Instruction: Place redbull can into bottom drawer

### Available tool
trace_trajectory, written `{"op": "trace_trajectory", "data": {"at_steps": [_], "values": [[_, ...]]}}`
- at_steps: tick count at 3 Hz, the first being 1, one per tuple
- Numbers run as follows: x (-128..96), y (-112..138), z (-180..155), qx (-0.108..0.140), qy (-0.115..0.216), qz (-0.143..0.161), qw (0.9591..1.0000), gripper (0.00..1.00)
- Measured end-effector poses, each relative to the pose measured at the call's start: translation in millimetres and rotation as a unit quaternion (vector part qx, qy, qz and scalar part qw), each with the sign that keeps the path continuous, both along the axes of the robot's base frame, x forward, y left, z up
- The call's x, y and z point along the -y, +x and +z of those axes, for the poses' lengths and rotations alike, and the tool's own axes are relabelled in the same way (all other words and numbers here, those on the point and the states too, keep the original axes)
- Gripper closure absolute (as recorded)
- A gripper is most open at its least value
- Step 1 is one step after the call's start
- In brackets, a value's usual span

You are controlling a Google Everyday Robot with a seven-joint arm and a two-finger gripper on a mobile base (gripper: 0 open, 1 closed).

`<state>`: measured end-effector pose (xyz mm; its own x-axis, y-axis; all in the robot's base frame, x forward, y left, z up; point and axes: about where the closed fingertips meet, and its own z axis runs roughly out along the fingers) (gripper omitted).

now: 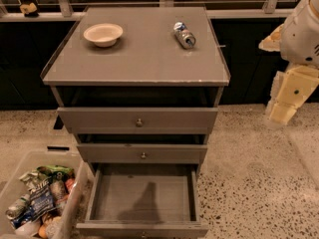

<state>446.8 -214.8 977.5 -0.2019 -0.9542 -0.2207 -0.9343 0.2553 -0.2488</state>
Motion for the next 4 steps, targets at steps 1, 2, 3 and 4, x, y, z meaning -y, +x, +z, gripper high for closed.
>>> {"op": "trace_trajectory", "data": {"at_steps": [1,2,3,4], "values": [[-4,38,-7,0.000,-0.002,0.020,0.9998,0.00],[-16,92,-14,0.009,-0.004,0.048,0.9988,0.00],[-36,145,-20,0.026,0.010,0.073,0.9970,0.00],[-56,186,-31,0.027,0.049,0.101,0.9933,0.00]]}}
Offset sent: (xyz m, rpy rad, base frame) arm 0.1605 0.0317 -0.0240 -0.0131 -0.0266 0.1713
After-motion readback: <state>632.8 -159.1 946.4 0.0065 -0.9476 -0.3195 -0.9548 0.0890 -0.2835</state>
